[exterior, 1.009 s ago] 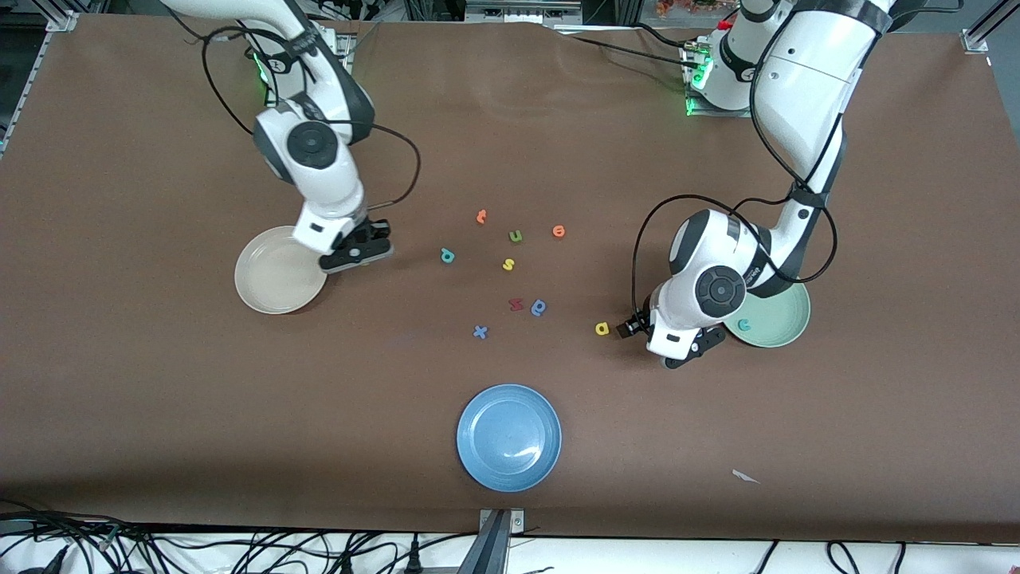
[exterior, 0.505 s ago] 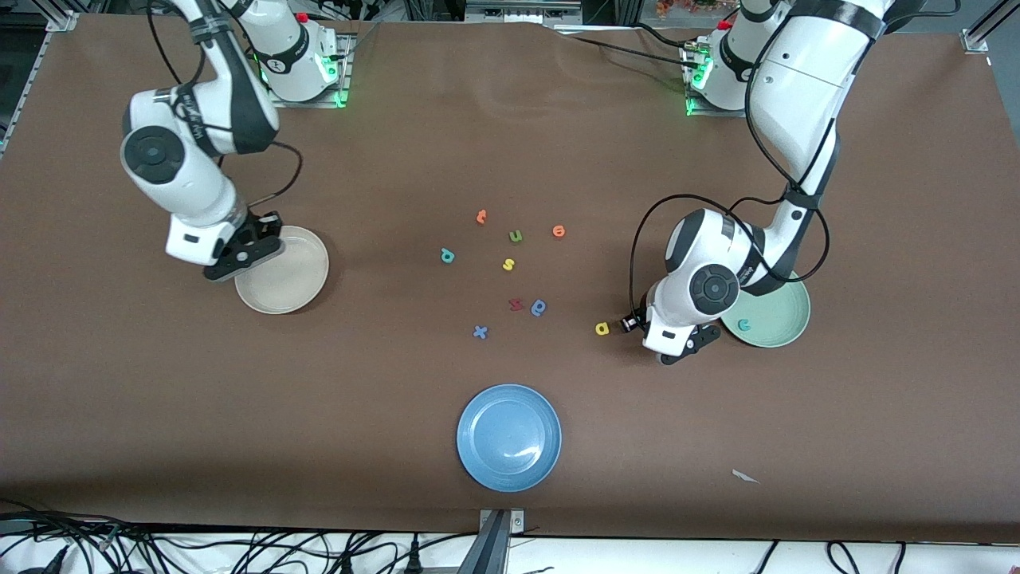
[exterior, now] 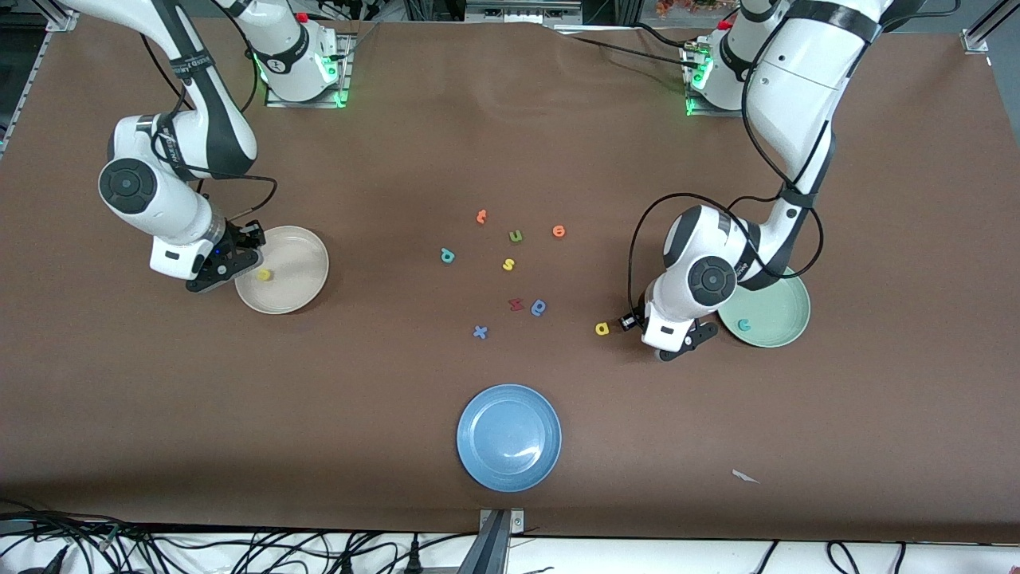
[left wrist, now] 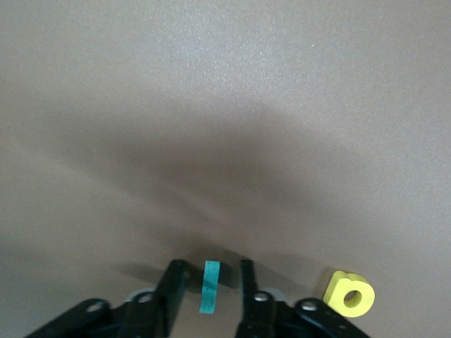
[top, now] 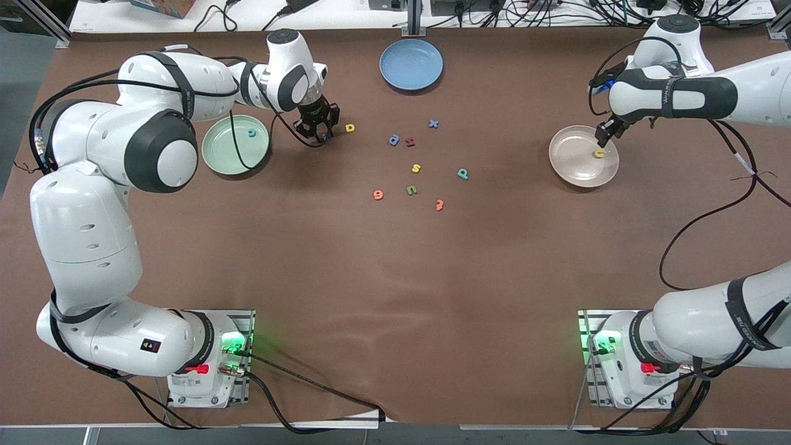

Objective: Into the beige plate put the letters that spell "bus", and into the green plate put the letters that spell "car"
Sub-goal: 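Carry cyan l to the green plate while the right gripper reaches cyan p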

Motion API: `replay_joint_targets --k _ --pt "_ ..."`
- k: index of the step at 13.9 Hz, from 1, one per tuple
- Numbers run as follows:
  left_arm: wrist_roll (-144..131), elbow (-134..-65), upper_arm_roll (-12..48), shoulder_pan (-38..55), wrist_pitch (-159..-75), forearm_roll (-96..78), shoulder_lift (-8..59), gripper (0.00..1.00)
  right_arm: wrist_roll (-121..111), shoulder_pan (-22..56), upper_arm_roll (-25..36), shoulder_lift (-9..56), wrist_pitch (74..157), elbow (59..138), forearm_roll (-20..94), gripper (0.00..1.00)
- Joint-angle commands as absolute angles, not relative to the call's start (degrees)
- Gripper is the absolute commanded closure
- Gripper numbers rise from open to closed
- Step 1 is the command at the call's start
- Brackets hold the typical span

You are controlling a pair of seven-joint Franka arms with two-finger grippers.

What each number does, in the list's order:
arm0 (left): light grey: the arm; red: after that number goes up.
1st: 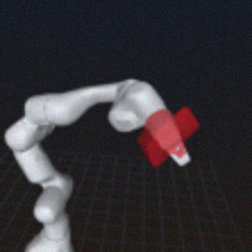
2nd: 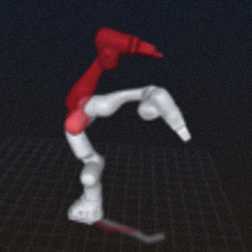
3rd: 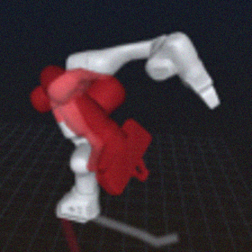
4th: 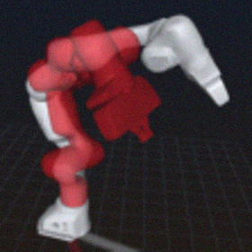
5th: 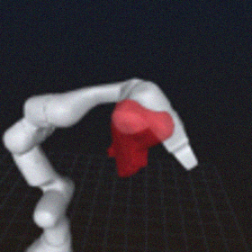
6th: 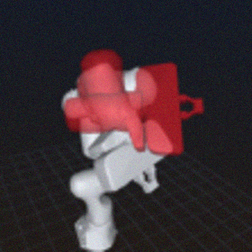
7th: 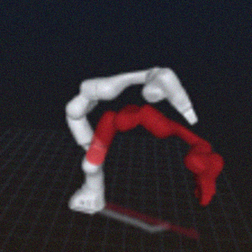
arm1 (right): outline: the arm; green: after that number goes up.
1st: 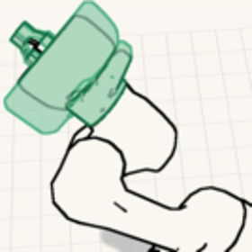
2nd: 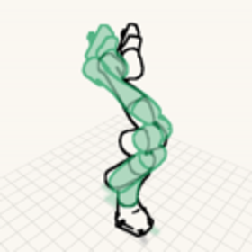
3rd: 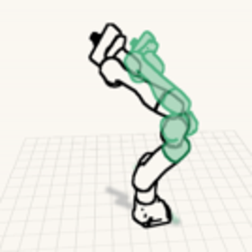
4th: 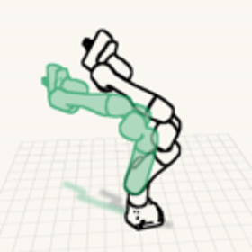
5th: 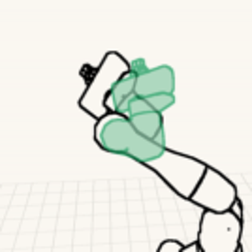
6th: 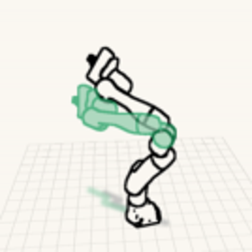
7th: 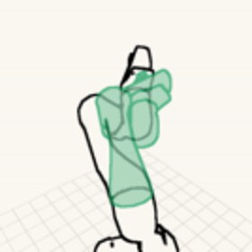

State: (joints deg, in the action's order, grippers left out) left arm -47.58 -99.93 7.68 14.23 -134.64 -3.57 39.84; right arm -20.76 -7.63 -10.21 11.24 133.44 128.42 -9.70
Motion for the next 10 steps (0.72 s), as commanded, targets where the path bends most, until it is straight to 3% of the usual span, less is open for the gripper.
replay_joint_targets --k 1,2,7,10 --pt "-46.41 -100.81 7.47 14.41 -135.26 -3.08 39.64 0.94 -21.36 -8.44 -10.72 10.02 133.16 128.5 -7.74 0.0" --pt "-46.49 -100.55 7.47 14.24 -135.18 -3.16 39.55 1.0 -21.27 -8.35 -10.9 10.11 133.15 128.41 -5.73 0.0" --pt "-45.1 -97.74 7.12 13.1 -131.77 -3.08 37.19 1.0 -4.36 -7.13 -20.28 10.28 133.07 126.57 -1.85 0.0" --pt "-37.21 -97.12 7.38 8.81 -123.78 -3.25 31.83 1.0 12.77 3.4 -20.65 12.47 133.59 123.33 -1.76 0.0"
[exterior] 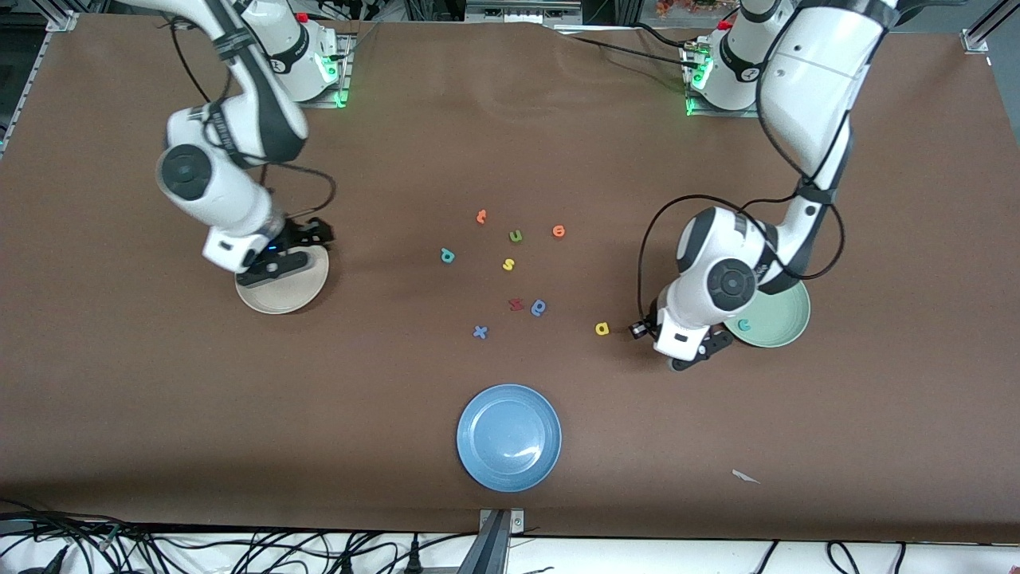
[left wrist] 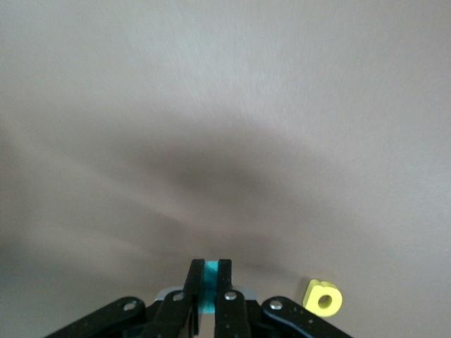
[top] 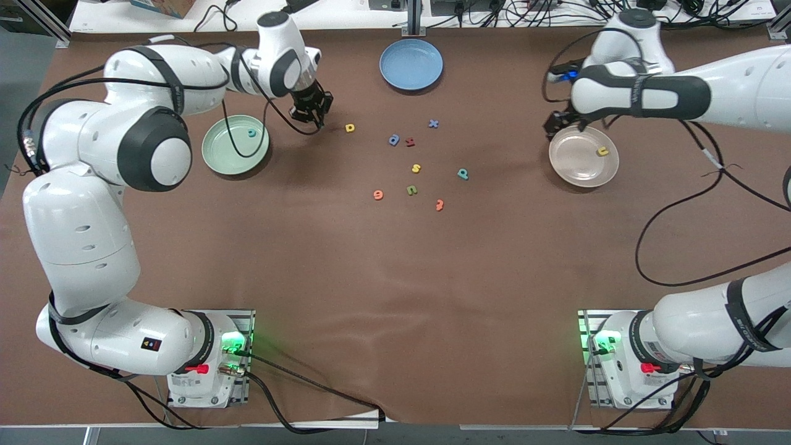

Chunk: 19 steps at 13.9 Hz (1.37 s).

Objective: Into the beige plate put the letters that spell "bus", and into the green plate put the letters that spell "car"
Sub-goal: 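Carry cyan l to the green plate while the right gripper reaches cyan p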

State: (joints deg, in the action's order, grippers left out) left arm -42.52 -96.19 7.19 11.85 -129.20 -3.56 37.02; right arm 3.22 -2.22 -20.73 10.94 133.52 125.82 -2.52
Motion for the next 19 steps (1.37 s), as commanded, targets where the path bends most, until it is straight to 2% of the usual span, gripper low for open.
replay_joint_targets --k 1,6,9,14,15,17,19 --pt "-34.22 -97.03 7.38 7.31 -121.75 -3.34 30.6 1.0 18.14 6.3 -20.65 14.48 133.59 121.05 -2.28 0.0" --pt "-15.59 -97.56 7.21 -1.04 -110.85 -3.16 29.18 1.0 34.96 16.25 -20.48 22.4 139.64 115.75 -4.55 0.0" --pt "-7.75 -98.44 7.21 -5.52 -110.39 -2.73 30.49 1.0 42.17 19.33 -19.51 26.62 143.86 115.84 -10.35 0.0" --pt "-6.68 -99.23 7.12 -6.77 -110.39 -0.53 31.64 0.99 50.53 20.83 -19.51 31.2 148.53 115.75 -19.6 0.0" --pt "-6.85 -99.14 7.21 -6.77 -110.22 -0.61 31.64 0.73 50.54 20.83 -19.51 31.2 148.54 115.75 -19.69 0.01" --pt "-7.56 -99.05 7.21 -6.68 -110.21 -0.62 31.29 0.0 50.54 20.83 -19.42 31.81 148.62 115.84 -19.78 0.01" --pt "-8.96 -98.88 7.38 -6.24 -110.21 -0.62 31.03 0.0 50.54 20.83 -19.25 32.61 149.58 116.19 -20.91 0.13"
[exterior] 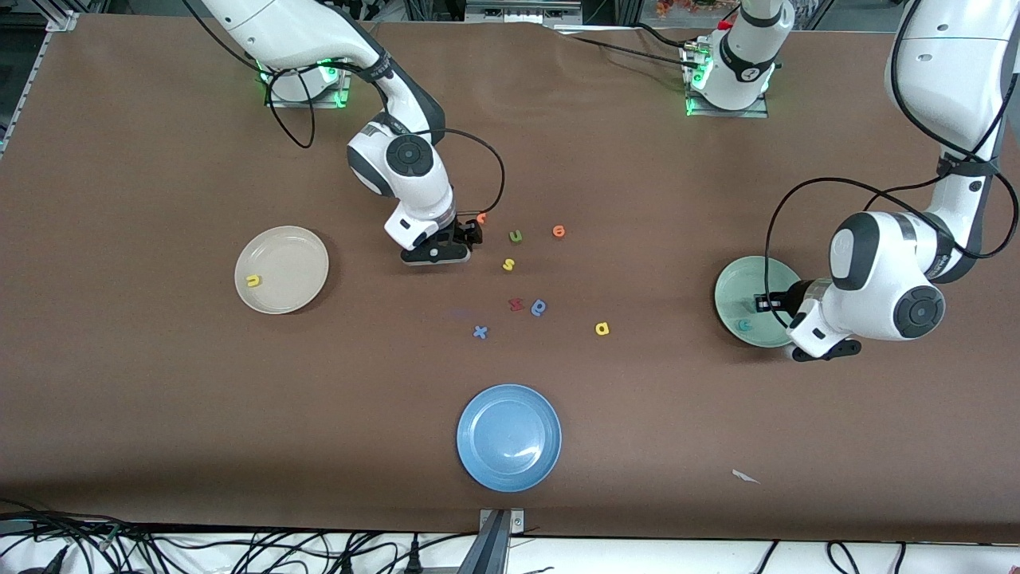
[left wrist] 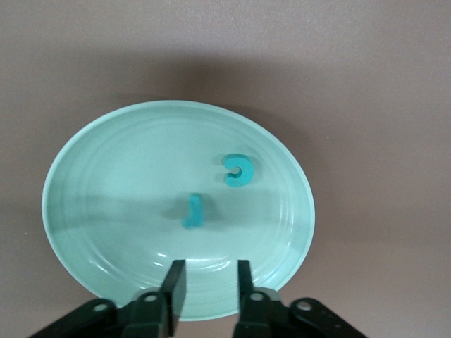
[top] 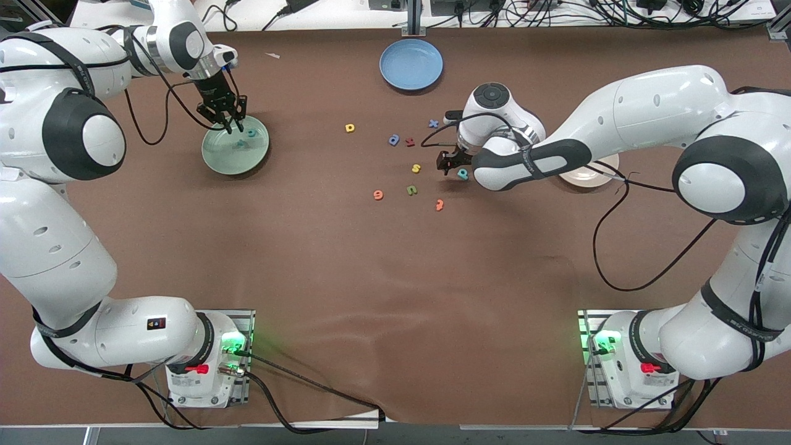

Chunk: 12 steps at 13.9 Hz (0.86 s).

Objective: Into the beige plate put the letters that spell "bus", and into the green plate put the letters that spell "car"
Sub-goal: 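Carry cyan l to the green plate while the right gripper reaches cyan p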

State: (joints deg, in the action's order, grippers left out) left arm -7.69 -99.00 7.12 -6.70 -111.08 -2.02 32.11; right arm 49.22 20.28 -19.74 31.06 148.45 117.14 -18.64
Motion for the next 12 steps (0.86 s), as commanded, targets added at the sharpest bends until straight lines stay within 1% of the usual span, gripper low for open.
replay_joint_targets --k 1,2,3,6,7,9,12 --pt "-10.1 -98.44 7.56 -5.89 -110.21 -0.79 31.03 0.0 50.54 20.83 -19.25 32.61 149.94 116.45 -21.09 0.17" --pt "-12.63 -97.92 7.82 -5.63 -110.3 -1.23 30.94 0.0 50.62 20.83 -19.25 32.78 149.85 116.46 -21.18 0.23" --pt "-16.48 -96.95 9.39 -5.45 -110.56 -1.23 30.94 0.0 50.62 20.83 -19.25 33.22 149.85 116.54 -21.27 0.25" --pt "-27.3 -93.35 11.07 -3.0 -111.0 -1.41 31.29 0.0 50.63 20.83 -19.25 33.57 149.94 116.72 -21.36 0.27" --pt "-29.86 -92.82 10.99 -1.42 -111.18 -2.45 31.55 0.0 50.63 20.83 -19.25 33.75 149.94 116.81 -21.79 0.37" --pt "-33.64 -90.54 10.99 0.95 -112.93 -5.52 32.43 0.0 50.54 20.83 -19.25 33.66 149.94 117.07 -22.06 0.6" --pt "-42.16 -88.6 10.99 5.7 -121.17 -6.24 35.67 0.0 50.19 20.83 -19.25 33.49 149.85 117.51 -22.06 0.97"
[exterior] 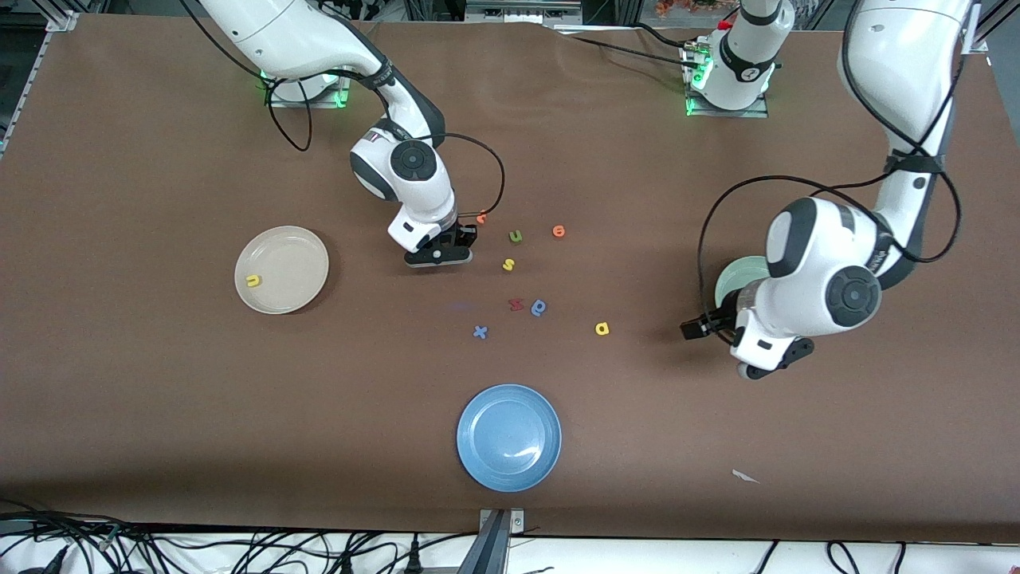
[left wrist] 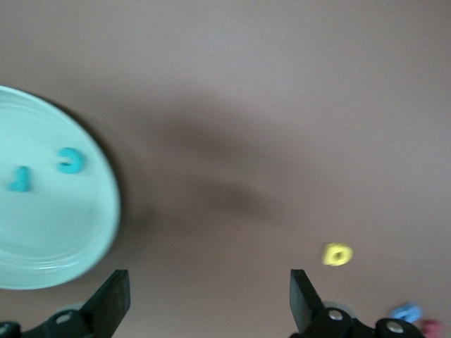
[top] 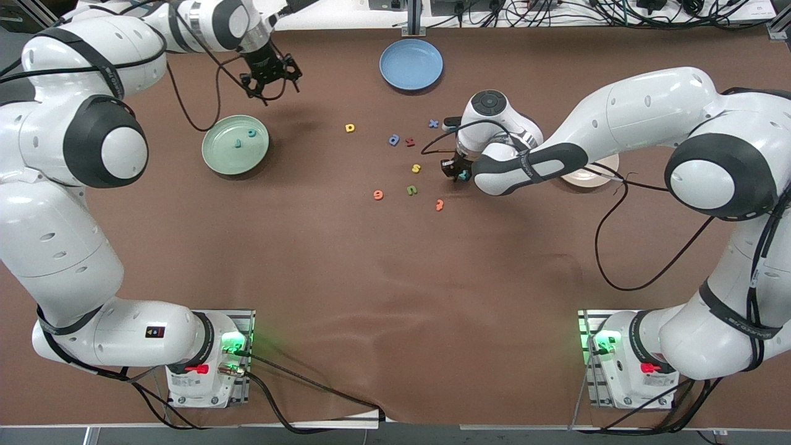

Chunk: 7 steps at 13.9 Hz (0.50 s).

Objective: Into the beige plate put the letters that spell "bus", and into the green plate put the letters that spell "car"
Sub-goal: 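Drop cyan p on the white plate while the left gripper reaches yellow o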

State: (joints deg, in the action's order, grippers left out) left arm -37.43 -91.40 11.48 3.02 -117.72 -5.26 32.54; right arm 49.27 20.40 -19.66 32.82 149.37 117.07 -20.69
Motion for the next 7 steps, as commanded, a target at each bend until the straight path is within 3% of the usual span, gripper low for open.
replay_joint_targets --k 1,4,7 --pt "-44.45 -88.42 10.9 7.37 -123.38 -5.98 36.99 0.0 49.84 20.83 -19.25 33.23 149.68 117.51 -22.06 1.0" --pt "-50.26 -88.42 9.76 13.43 -128.57 -4.4 40.25 0.0 46.42 20.13 -19.07 30.25 146.88 117.51 -22.06 1.0" --pt "-52.38 -88.42 9.84 15.72 -128.58 -2.99 41.3 0.0 40.37 17.42 -18.81 26.03 141.26 117.51 -21.36 1.0"
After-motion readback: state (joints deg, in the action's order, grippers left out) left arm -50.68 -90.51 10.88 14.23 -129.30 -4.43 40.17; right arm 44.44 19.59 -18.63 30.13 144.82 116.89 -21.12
